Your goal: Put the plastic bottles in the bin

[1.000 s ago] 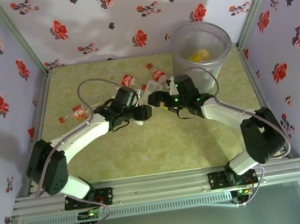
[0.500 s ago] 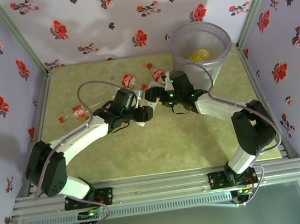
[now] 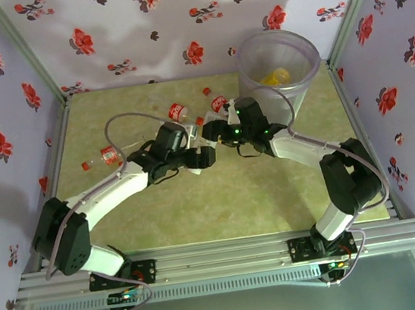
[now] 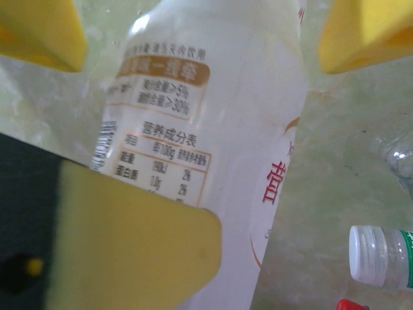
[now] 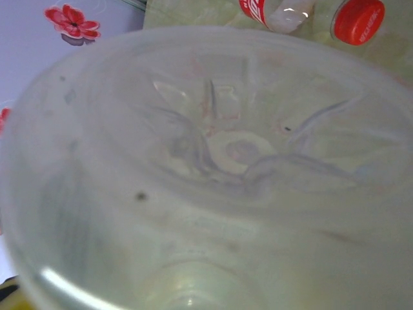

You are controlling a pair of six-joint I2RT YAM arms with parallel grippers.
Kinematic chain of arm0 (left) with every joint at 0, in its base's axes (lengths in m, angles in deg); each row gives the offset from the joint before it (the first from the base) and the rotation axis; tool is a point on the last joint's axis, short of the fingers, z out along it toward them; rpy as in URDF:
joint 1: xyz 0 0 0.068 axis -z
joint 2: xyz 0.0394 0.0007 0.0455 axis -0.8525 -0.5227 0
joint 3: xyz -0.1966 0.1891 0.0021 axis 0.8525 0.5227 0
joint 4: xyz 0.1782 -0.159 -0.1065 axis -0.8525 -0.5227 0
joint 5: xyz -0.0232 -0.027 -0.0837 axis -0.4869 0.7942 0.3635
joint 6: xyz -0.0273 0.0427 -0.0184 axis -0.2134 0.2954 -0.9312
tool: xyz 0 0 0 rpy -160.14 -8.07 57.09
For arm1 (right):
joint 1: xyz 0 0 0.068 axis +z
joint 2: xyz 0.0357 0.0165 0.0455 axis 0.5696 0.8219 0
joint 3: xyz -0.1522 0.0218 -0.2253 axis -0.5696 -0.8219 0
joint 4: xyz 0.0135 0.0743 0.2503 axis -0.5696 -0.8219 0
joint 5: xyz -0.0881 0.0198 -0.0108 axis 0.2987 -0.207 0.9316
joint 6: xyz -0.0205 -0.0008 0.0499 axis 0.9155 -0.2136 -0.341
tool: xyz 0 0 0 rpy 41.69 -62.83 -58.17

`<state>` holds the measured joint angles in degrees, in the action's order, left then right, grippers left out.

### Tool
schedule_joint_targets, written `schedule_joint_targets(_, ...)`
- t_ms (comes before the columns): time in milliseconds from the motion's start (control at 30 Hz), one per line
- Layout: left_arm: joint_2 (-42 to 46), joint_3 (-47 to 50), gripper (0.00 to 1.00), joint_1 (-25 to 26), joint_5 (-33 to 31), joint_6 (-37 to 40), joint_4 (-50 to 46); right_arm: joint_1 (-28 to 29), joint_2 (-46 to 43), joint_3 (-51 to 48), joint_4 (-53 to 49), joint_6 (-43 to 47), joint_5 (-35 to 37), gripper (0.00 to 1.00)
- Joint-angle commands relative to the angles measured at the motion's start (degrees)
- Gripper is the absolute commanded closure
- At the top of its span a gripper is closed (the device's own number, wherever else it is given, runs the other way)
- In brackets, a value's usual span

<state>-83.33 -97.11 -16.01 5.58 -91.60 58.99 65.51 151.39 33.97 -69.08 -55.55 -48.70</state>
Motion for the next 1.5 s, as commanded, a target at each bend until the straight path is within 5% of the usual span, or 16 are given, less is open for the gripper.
schedule_joint_targets(0,2.8,1.1,0.00,-0.4,0.8,0.1,1.9,-0.5,0.1,3.3,-3.2,3.2,1.6,0.43)
schedule_joint_targets(400,11.7,8.3,0.00,-1.9,1.1,-0.9,3.3,-1.8,-2.4,20.7,-27.9,19.8,8.3,0.46)
schedule_joint_targets(767,9.5,12.4,0.00,-4.8,1.1,-5.0,6.9,-3.1,-9.3,37.3,-45.5,32.6,25.0,0.45)
schedule_joint_targets(1000,9.0,12.3,0.00,-5.4,1.2,-5.9,6.8,-9.5,-12.5,40.0,-40.8,32.9,27.7,0.45)
schedule_joint_targets(1467,11.7,15.4,0.00,-5.7,1.1,-7.4,8.2,-24.6,-11.8,35.8,-25.2,21.3,22.2,0.46)
